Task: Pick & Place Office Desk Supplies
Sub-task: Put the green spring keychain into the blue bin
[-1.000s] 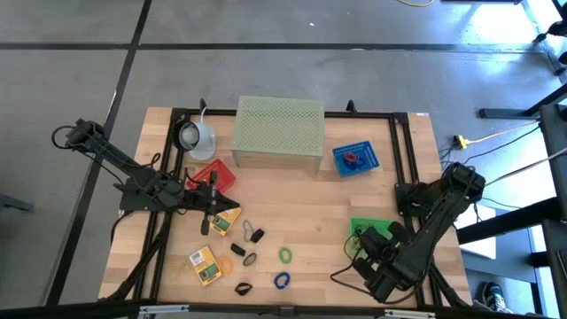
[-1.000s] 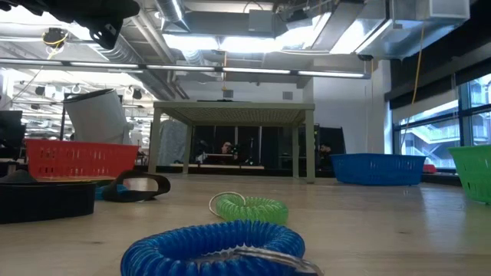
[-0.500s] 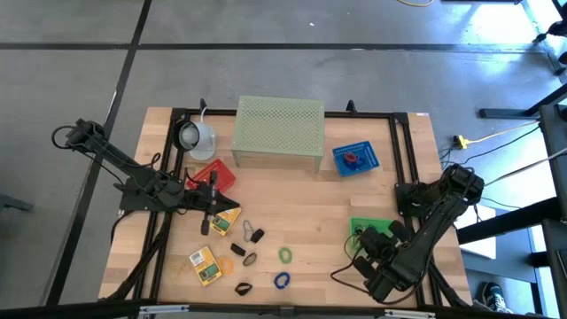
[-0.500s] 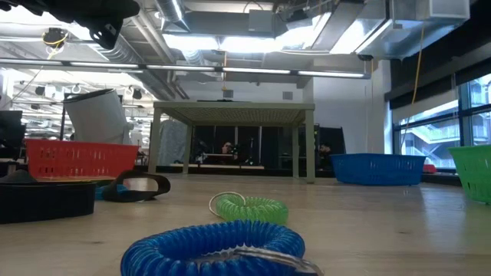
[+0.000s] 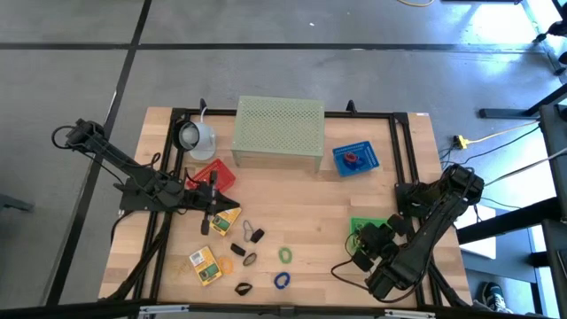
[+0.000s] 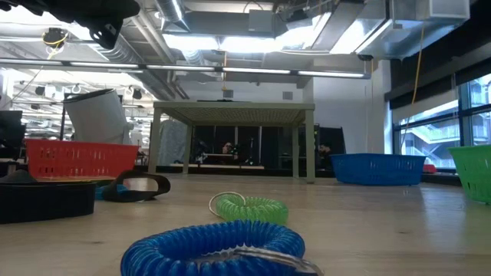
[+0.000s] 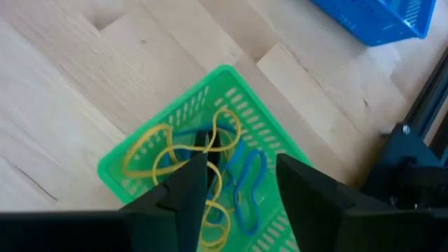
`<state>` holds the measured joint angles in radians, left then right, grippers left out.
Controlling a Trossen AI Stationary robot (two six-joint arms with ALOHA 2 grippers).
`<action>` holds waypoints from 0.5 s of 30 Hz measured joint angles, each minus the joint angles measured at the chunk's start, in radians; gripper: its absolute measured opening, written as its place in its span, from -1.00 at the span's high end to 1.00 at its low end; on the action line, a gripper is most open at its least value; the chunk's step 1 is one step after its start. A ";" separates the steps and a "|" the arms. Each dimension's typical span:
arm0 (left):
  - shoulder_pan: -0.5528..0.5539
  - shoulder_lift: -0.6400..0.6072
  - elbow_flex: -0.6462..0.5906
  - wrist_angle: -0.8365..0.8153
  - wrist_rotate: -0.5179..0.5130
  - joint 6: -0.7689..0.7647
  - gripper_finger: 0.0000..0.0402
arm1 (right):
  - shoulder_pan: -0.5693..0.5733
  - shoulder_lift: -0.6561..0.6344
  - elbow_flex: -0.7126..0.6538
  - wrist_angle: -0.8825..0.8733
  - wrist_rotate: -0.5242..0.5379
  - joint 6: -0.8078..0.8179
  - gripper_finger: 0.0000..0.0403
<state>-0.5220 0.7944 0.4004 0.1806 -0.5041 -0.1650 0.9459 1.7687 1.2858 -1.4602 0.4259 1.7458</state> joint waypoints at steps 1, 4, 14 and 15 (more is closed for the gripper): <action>0.000 0.000 0.000 0.005 -0.002 0.008 0.98 | 0.000 0.000 0.000 -0.001 0.005 0.000 0.11; 0.000 0.000 0.000 0.008 -0.002 -0.011 0.98 | 0.000 0.000 0.000 -0.003 0.009 0.000 0.03; 0.001 0.000 0.000 0.293 -0.035 0.101 0.98 | 0.000 0.000 0.000 -0.003 0.030 -0.029 -0.01; 0.001 0.000 0.000 0.338 -0.036 0.125 0.98 | 0.000 0.000 0.000 -0.003 0.051 -0.029 0.00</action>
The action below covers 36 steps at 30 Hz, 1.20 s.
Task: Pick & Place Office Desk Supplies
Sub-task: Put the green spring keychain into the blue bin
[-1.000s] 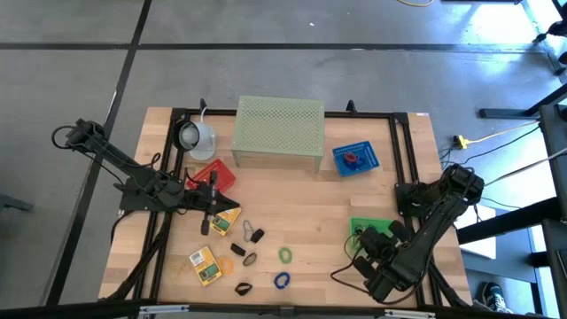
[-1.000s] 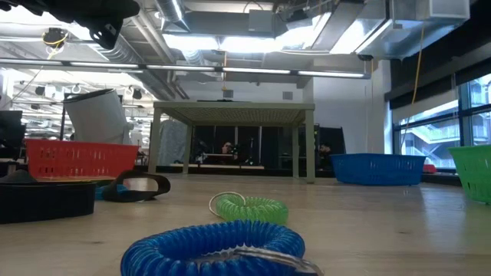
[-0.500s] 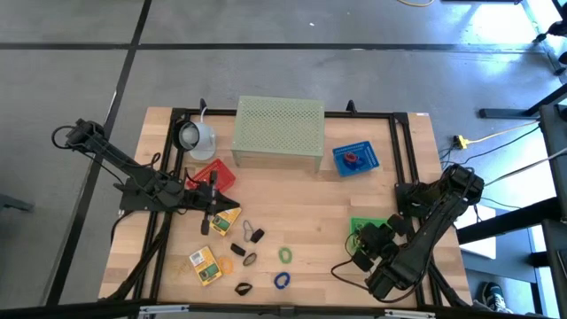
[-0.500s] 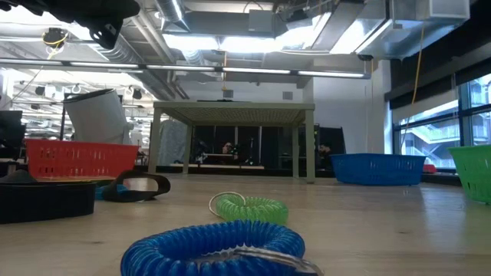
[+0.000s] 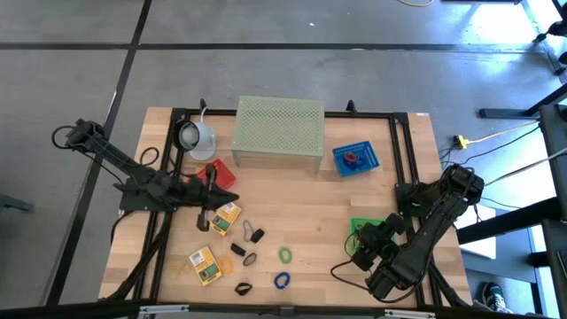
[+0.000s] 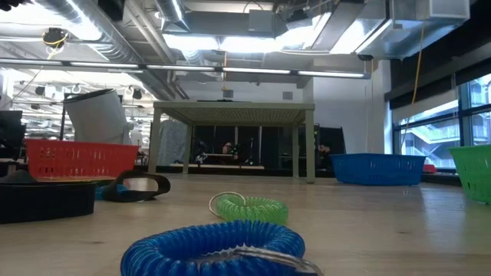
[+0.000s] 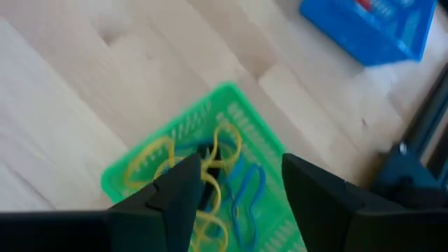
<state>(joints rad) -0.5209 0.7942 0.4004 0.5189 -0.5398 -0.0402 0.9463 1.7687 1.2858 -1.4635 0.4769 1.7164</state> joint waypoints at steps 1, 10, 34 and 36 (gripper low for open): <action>0.000 0.000 0.000 0.043 0.000 0.014 0.98 | 0.000 0.000 0.000 0.000 0.028 0.000 0.01; -0.001 0.001 0.001 0.076 0.100 -0.001 0.98 | -0.059 0.000 0.000 0.302 0.326 -0.195 0.07; -0.001 0.069 0.000 0.106 0.224 -0.026 0.98 | -0.404 0.256 0.001 1.226 -0.080 -1.157 0.08; -0.001 0.069 0.000 0.106 0.224 -0.026 0.98 | -0.414 0.274 0.001 1.253 -0.080 -1.209 0.08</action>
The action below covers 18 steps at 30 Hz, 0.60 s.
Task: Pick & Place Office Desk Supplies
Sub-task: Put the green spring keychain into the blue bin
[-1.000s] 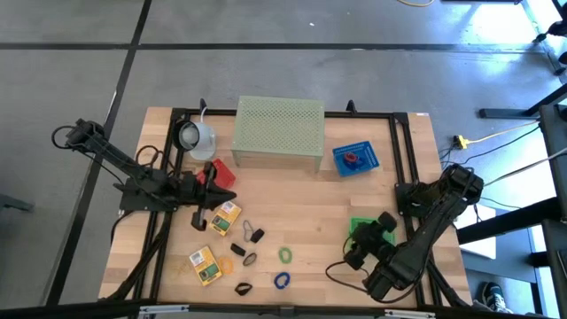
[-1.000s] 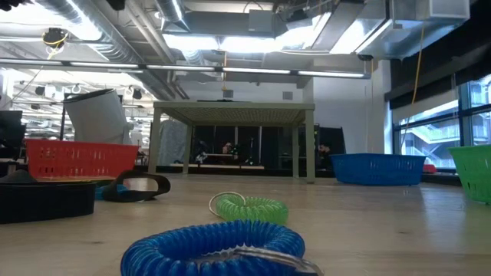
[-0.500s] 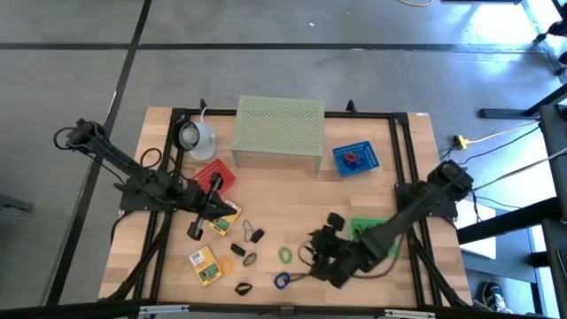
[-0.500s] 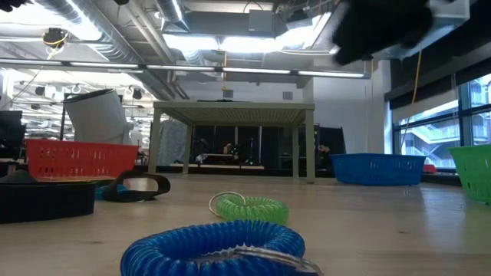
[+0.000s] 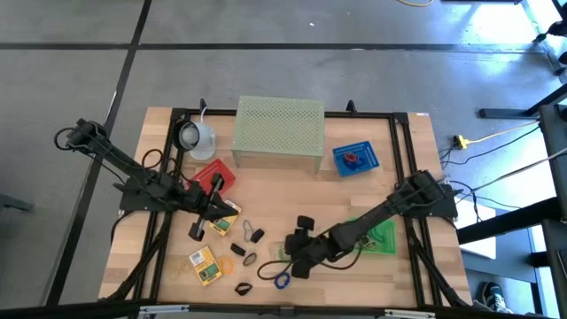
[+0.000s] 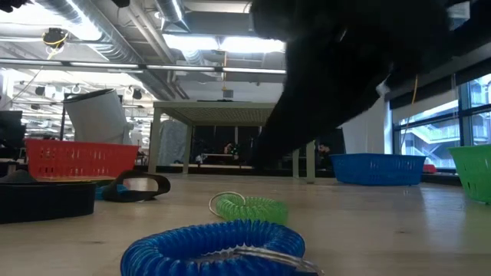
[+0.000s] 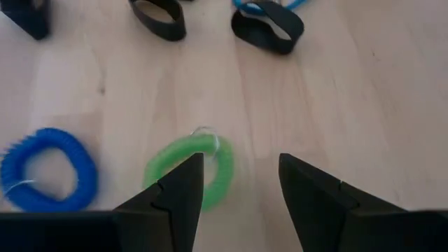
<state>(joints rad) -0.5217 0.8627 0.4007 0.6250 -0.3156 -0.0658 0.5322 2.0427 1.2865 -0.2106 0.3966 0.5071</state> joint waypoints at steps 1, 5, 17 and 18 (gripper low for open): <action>0.000 0.000 0.000 0.000 0.000 0.000 0.98 | -0.004 0.004 0.000 -0.003 -0.001 -0.019 0.08; 0.000 0.000 0.000 0.000 0.000 0.000 0.98 | -0.022 0.041 0.000 0.001 -0.056 -0.037 0.08; 0.000 0.000 0.000 0.000 -0.005 0.000 0.98 | -0.028 0.077 0.002 0.046 -0.069 -0.087 0.15; 0.000 0.000 0.000 0.000 -0.005 0.000 0.98 | -0.028 0.077 0.002 0.046 -0.069 -0.091 0.19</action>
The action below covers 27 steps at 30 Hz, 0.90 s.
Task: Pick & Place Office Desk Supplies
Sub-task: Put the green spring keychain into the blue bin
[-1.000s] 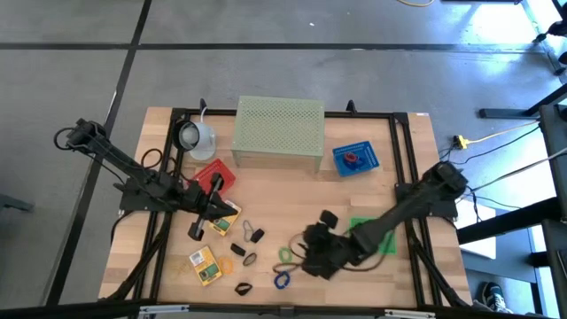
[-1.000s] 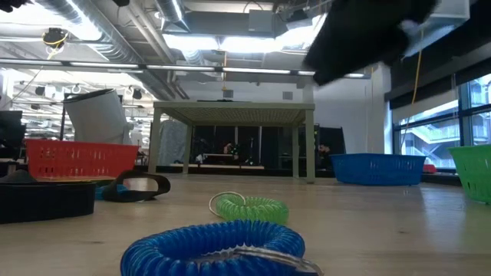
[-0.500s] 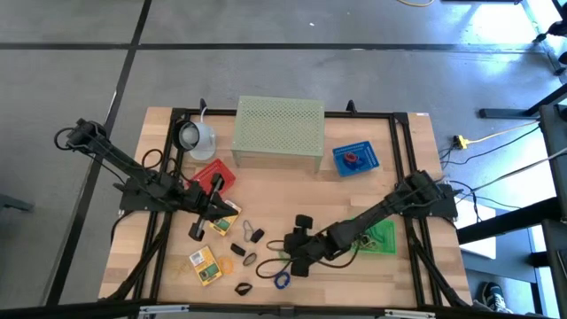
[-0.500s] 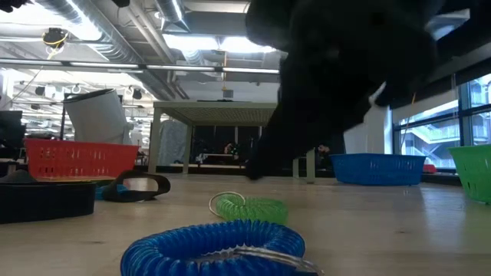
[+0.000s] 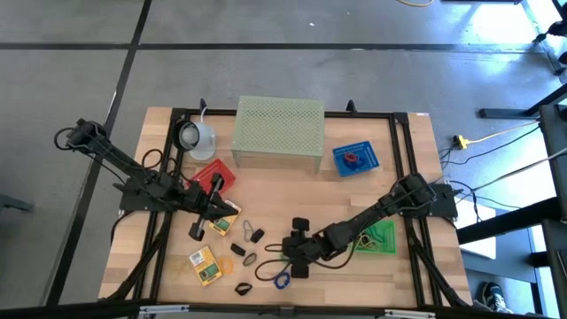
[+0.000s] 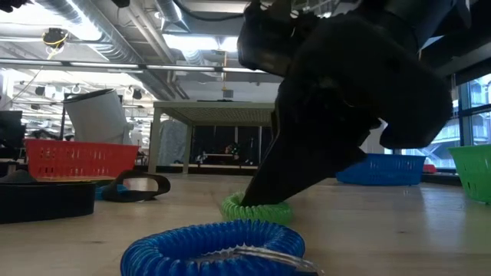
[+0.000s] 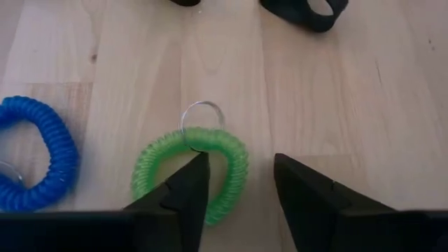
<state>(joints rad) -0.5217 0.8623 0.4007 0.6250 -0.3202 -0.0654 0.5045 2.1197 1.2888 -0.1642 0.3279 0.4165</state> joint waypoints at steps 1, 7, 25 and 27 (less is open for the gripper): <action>0.000 0.000 0.000 0.000 0.000 0.000 0.98 | 0.000 0.000 0.000 0.000 0.000 -0.005 0.24; 0.000 0.000 0.000 0.000 0.000 0.000 0.98 | 0.001 0.002 0.001 0.004 -0.007 -0.006 0.70; 0.000 0.000 0.000 0.000 0.000 -0.001 0.98 | -0.002 -0.164 -0.005 -0.091 0.043 -0.014 0.89; 0.000 0.000 0.000 0.000 0.000 -0.001 0.98 | -0.002 -0.212 -0.005 -0.102 0.095 -0.042 0.88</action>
<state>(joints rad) -0.5217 0.8623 0.4007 0.6247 -0.3202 -0.0661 0.5026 1.9082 1.2835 -0.2667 0.4229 0.3748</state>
